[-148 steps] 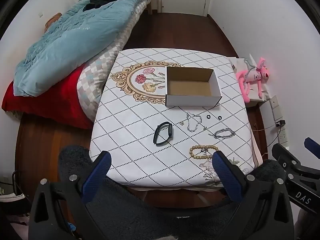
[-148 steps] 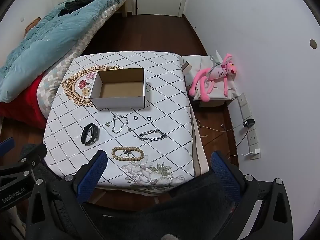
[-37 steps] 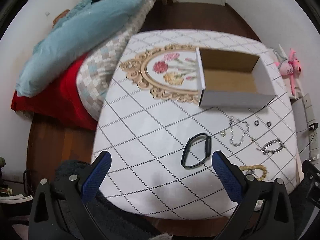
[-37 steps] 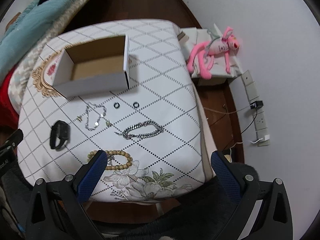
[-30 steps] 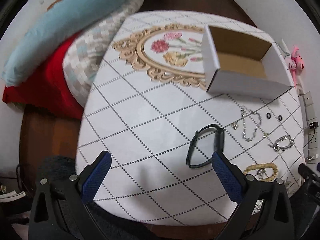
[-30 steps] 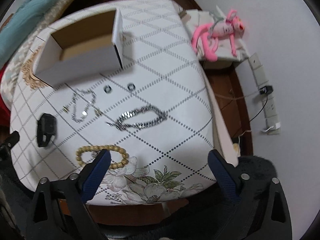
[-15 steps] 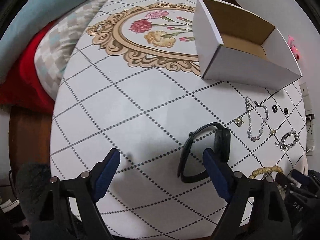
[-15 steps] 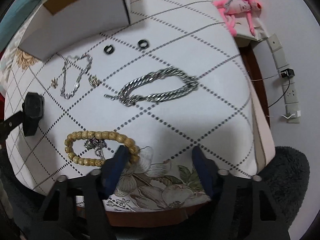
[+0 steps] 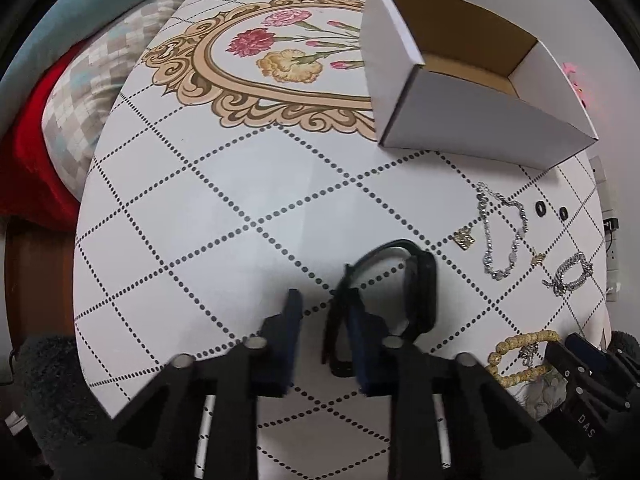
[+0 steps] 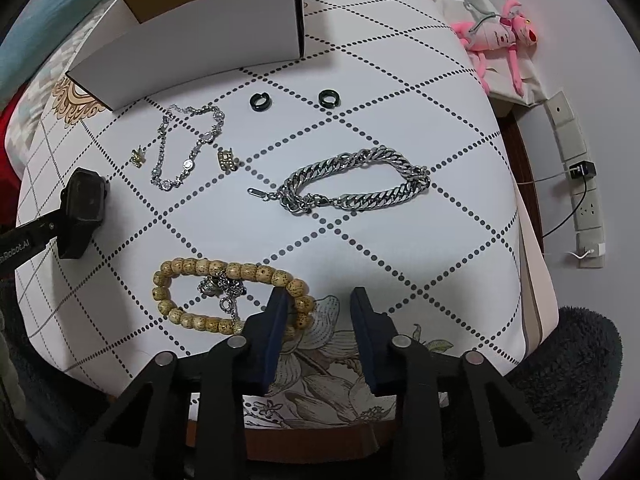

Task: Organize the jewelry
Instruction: 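Reach both tools down, left to the black watch band, right to the wooden bead bracelet, then carry the watch band in the left tool while the right tool carries the bead bracelet into the box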

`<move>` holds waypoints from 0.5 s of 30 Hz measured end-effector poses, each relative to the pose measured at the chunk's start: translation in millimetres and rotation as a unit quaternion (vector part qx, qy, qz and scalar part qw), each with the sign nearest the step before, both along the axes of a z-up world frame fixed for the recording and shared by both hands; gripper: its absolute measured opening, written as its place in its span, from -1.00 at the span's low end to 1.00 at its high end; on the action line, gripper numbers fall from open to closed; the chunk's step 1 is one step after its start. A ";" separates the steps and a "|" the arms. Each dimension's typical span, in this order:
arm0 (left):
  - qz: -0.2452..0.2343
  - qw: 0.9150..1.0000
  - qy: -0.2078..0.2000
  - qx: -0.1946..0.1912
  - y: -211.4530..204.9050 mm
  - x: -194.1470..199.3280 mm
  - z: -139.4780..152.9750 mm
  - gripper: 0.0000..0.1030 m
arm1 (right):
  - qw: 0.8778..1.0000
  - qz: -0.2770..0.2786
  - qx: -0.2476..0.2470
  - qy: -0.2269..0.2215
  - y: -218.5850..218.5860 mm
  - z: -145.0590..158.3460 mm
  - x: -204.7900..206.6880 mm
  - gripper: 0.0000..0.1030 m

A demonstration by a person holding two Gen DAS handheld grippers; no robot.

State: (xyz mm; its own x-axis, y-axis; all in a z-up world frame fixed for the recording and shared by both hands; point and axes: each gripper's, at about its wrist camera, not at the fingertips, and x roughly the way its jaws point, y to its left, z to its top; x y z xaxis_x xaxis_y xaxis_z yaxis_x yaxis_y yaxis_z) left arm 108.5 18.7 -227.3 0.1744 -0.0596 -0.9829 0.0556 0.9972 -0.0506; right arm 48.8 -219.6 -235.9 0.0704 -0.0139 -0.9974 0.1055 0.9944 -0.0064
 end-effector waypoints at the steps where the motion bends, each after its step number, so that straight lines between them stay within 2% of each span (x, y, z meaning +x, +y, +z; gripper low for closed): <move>1: -0.002 1.000 0.000 -0.002 -1.3 -0.7 0.4 -0.78 | 1.000 0.000 0.000 -0.001 3.7 1.5 -2.2 -0.40; 2: -0.003 1.000 -0.001 -0.004 -3.0 -1.4 0.3 -0.85 | 1.000 0.000 0.000 -0.002 4.9 2.1 -3.5 -0.42; 4: -0.005 1.000 -0.003 -0.002 -6.1 -2.3 0.1 -0.86 | 1.000 -0.002 0.000 -0.004 4.3 2.7 -3.0 -0.53; 11: -0.005 1.000 -0.008 -0.001 -10.1 -5.2 1.9 -0.87 | 1.000 -0.003 0.001 -0.008 2.5 3.6 -5.1 -0.64; 13: -0.006 1.000 -0.008 -0.002 -10.2 -6.6 2.7 -0.88 | 1.000 -0.005 0.004 -0.009 3.1 4.0 -5.6 -0.80; 15: -0.006 1.000 -0.009 -0.005 -9.8 -7.6 1.5 -0.92 | 1.000 -0.008 0.012 -0.012 2.3 5.2 -5.8 -0.81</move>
State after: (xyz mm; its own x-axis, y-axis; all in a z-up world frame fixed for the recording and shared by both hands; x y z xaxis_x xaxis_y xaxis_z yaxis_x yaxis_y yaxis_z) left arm 100.9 8.9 -225.8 0.1903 -0.0710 -0.9791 0.0687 0.9959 -0.0589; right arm 43.1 -217.3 -230.7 0.0941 0.0092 -0.9955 0.1218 0.9923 0.0207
